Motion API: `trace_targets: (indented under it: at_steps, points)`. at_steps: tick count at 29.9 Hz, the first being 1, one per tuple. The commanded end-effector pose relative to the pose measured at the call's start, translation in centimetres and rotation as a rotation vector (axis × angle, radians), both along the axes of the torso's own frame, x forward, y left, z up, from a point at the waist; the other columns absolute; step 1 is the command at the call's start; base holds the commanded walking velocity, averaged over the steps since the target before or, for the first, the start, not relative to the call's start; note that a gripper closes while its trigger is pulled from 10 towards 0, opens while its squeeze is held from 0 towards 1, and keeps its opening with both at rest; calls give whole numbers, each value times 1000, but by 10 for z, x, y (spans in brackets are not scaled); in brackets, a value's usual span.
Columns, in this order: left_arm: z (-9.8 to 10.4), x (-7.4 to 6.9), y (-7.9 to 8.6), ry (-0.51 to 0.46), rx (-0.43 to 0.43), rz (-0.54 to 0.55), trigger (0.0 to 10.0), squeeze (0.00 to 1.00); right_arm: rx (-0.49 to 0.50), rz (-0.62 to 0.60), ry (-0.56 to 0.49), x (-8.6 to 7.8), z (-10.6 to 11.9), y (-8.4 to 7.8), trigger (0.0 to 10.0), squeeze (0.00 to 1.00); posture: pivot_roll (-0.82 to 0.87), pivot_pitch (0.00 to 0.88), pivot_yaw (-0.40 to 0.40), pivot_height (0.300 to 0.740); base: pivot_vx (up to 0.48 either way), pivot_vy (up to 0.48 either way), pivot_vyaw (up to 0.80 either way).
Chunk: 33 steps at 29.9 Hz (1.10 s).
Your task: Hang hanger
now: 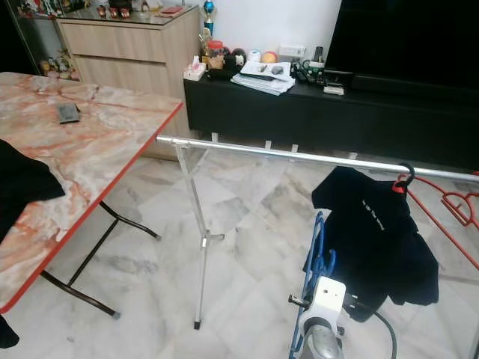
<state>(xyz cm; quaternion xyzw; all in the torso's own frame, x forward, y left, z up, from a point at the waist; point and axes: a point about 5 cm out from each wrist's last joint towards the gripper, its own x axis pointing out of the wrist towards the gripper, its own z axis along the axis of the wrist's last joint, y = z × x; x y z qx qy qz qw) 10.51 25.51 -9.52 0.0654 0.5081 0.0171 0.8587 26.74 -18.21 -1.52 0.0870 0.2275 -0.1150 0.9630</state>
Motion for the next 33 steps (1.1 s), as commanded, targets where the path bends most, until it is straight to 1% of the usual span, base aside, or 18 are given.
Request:
trace_targets:
  at_steps: [1, 3, 8, 11, 16, 21, 23, 28, 29, 33]
  points:
    - [1, -3, 5, 5, -1, -3, 10000, 0, -7, 15, -4, 2, 1, 1, 10000, 0, 66, 53, -15, 740, 292, 0, 0]
    - [2, -5, 9, 6, 1, 2, 10000, 0, -11, 22, -5, 2, 1, 2, 10000, 0, 67, 58, -16, 740, 296, 0, 0]
    - [2, -10, 12, 9, 0, 8, 10000, 0, -10, 26, -2, 3, 1, 2, 10000, 0, 67, 64, -16, 740, 299, 0, 0]
    - [0, -13, 9, 15, -5, 4, 10000, 0, -11, 25, 0, 4, 1, 2, 10000, 0, 68, 68, -17, 740, 305, 0, 0]
    - [-2, -10, 2, 14, -11, -3, 10000, 0, -28, 43, 6, 5, 1, 2, 10000, 0, 70, 72, -19, 740, 305, 0, 0]
    - [-5, -4, -14, 11, -18, -18, 10000, 0, -33, 46, 3, 5, 0, 2, 10000, 0, 71, 74, -21, 740, 288, 0, 0]
    - [-6, 1, -21, 10, -17, -32, 10000, 0, -35, 39, -3, 5, 0, 1, 10000, 0, 71, 74, -21, 740, 0, 0, 0]
    - [-6, 3, -23, 13, -17, -32, 10000, 0, -40, 26, -9, 5, 0, -1, 10000, 0, 72, 75, -23, 740, 0, 0, 0]
    - [-6, 4, -22, 15, -15, -30, 10000, 0, -40, 10, -28, 6, 2, -2, 10000, 0, 72, 76, -23, 740, 0, 0, 0]
    - [-5, 5, -21, 16, -14, -30, 10000, 0, -40, -1, -37, 7, 4, -4, 10000, 0, 73, 75, -23, 740, 0, 0, 0]
